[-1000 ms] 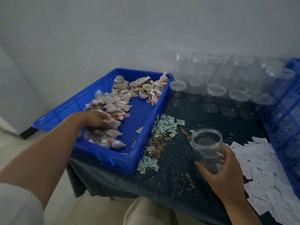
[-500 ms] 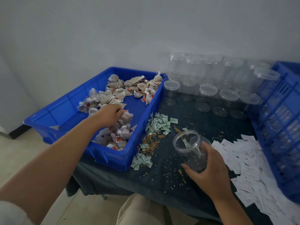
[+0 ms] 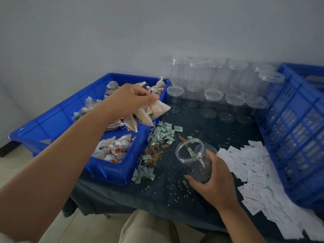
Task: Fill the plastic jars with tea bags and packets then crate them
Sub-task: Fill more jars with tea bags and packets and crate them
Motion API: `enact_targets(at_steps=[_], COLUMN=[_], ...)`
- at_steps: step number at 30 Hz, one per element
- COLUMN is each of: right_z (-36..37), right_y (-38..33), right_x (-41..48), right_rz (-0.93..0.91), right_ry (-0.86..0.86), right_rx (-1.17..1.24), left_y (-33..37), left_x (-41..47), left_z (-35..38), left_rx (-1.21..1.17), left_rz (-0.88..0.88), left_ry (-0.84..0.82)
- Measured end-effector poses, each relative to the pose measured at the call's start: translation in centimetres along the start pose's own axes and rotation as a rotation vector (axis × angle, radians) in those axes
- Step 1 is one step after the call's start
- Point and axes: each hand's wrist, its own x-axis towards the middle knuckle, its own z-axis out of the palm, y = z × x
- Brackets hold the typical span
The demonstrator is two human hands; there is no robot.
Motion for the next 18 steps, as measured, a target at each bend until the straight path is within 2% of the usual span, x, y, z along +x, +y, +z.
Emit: enact_targets(at_steps=[9,18], right_z=[-0.3,-0.4], right_y=[0.0,0.1], right_x=[-0.1,-0.2], right_rz=[0.044,0.091], right_ry=[0.096,0.208], right_rx=[0.029,0.042], left_y=[5.7,7.6], left_x=[0.2,0.6], left_z=[7.8,9.8], left_rx=[0.199,0.059], left_rz=[0.101,0.171], left_ry=[-0.352,-0.286])
